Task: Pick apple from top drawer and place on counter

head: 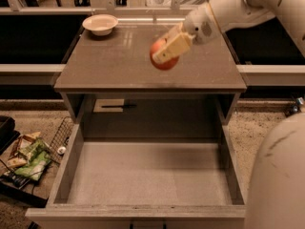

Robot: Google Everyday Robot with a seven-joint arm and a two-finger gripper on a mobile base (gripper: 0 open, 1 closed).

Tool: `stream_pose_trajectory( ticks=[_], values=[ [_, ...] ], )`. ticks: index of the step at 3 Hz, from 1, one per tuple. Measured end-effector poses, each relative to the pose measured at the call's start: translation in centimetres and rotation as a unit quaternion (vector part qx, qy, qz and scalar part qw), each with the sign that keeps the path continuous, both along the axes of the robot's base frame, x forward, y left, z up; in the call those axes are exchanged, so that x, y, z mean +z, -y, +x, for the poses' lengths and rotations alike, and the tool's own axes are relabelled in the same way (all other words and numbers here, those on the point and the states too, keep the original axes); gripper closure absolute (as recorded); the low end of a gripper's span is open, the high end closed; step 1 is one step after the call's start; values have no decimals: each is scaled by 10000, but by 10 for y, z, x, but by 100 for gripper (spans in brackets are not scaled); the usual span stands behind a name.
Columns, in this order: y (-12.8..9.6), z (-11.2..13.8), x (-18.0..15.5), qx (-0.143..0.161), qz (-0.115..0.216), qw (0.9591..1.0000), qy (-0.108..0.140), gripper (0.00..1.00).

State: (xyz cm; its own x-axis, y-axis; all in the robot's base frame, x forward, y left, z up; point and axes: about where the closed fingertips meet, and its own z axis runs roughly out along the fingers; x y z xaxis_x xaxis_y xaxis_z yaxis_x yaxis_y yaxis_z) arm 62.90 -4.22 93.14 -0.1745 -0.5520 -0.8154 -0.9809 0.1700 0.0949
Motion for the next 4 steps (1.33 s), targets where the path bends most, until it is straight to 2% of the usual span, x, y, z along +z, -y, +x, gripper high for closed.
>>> stream_pose_trajectory(
  ticks=[1, 2, 3, 4],
  values=[
    [-23, 30, 54, -110, 326, 9966, 748, 100],
    [-42, 56, 75, -387, 499, 9892, 1324, 100],
    [-76, 76, 37, -405, 303, 9915, 1199, 100],
    [-117, 81, -17, -209, -44, 9962, 848, 100]
  ],
)
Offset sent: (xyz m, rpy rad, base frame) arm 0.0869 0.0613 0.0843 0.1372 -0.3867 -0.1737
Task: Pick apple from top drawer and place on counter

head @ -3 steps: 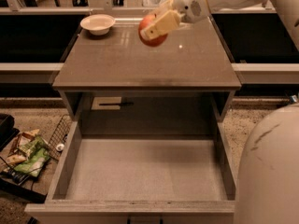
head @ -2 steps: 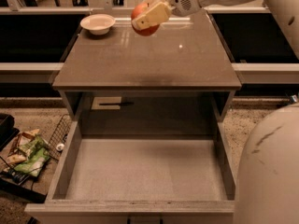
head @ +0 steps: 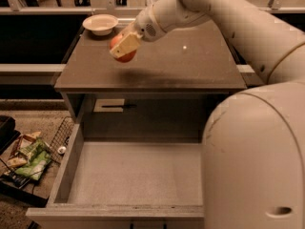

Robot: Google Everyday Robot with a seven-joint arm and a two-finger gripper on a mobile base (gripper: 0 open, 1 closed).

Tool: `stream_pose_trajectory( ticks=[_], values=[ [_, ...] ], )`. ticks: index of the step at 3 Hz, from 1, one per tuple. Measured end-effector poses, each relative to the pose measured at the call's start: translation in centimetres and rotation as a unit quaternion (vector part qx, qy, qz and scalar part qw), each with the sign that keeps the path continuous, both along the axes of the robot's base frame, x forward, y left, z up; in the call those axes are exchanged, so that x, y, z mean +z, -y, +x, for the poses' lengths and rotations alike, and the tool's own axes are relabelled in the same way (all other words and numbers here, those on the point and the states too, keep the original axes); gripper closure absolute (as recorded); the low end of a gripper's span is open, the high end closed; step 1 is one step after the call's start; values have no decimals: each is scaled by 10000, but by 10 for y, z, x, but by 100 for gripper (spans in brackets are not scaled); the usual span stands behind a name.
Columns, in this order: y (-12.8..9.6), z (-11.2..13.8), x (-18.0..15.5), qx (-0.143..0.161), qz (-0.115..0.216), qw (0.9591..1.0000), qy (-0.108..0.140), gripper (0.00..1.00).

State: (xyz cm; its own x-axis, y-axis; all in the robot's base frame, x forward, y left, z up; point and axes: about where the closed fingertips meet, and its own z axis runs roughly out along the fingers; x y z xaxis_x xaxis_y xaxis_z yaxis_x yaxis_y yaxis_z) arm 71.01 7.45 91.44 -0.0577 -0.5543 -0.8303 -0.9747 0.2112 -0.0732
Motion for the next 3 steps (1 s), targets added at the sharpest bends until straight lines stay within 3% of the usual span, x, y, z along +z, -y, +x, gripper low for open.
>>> stream_pose_trajectory(
  ticks=[2, 3],
  values=[
    [-46, -7, -73, 82, -749, 9971, -49, 100],
    [-46, -8, -75, 81, -788, 9968, -53, 82]
  ],
)
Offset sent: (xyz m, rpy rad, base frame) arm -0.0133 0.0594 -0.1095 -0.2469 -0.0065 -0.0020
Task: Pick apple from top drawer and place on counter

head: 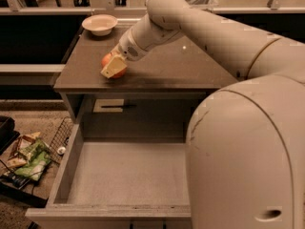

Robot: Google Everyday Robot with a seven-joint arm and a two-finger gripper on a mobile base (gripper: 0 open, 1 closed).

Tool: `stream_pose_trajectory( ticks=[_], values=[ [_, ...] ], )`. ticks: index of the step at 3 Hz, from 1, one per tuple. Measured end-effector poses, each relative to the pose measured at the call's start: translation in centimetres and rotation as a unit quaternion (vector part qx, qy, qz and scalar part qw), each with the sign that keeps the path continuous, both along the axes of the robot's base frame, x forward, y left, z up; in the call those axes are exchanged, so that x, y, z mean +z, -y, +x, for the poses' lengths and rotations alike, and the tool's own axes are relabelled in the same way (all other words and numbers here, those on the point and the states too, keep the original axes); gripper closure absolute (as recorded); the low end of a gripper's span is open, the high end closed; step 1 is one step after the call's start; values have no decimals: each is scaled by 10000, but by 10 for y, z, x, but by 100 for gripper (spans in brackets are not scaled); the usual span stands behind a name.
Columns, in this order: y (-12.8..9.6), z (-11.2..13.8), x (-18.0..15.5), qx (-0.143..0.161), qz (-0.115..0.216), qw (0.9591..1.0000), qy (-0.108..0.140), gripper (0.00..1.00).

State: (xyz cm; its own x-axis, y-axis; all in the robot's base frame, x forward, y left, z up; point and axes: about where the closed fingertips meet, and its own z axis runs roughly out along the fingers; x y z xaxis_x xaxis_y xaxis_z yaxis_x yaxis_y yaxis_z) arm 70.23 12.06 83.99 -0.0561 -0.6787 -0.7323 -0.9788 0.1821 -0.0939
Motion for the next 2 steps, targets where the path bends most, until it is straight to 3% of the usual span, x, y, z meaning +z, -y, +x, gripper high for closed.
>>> stream_pose_trajectory(
  ticks=[2],
  values=[
    [-1, 0, 0, 10, -1, 10000, -8, 35]
  ],
)
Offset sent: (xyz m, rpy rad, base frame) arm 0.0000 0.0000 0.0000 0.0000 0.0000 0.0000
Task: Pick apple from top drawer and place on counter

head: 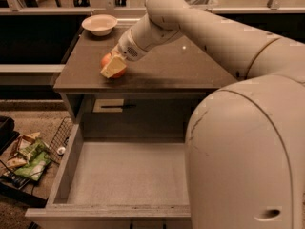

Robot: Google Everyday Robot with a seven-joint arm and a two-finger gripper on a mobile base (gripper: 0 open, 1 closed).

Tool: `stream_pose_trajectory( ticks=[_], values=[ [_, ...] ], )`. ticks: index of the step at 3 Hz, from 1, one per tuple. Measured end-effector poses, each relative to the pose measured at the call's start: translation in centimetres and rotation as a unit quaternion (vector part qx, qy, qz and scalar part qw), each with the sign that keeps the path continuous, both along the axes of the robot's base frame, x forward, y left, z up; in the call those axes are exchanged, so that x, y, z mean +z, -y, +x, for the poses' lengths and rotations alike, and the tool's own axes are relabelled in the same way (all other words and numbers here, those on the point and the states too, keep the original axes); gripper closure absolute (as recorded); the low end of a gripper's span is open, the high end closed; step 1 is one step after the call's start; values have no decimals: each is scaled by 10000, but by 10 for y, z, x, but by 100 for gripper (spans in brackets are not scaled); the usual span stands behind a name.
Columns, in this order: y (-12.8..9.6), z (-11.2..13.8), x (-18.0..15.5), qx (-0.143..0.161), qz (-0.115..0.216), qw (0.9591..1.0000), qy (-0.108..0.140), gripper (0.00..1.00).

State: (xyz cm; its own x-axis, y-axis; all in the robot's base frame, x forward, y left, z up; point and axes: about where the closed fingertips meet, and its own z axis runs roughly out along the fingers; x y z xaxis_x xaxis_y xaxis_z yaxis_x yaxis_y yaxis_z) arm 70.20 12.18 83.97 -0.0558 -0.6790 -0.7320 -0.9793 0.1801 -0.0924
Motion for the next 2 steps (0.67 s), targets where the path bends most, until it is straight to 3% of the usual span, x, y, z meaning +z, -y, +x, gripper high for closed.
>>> stream_pose_trajectory(
  ticks=[1, 2],
  values=[
    [0, 0, 1, 0, 0, 10000, 0, 12],
    [-3, 0, 2, 33, 6, 10000, 2, 0]
  ],
)
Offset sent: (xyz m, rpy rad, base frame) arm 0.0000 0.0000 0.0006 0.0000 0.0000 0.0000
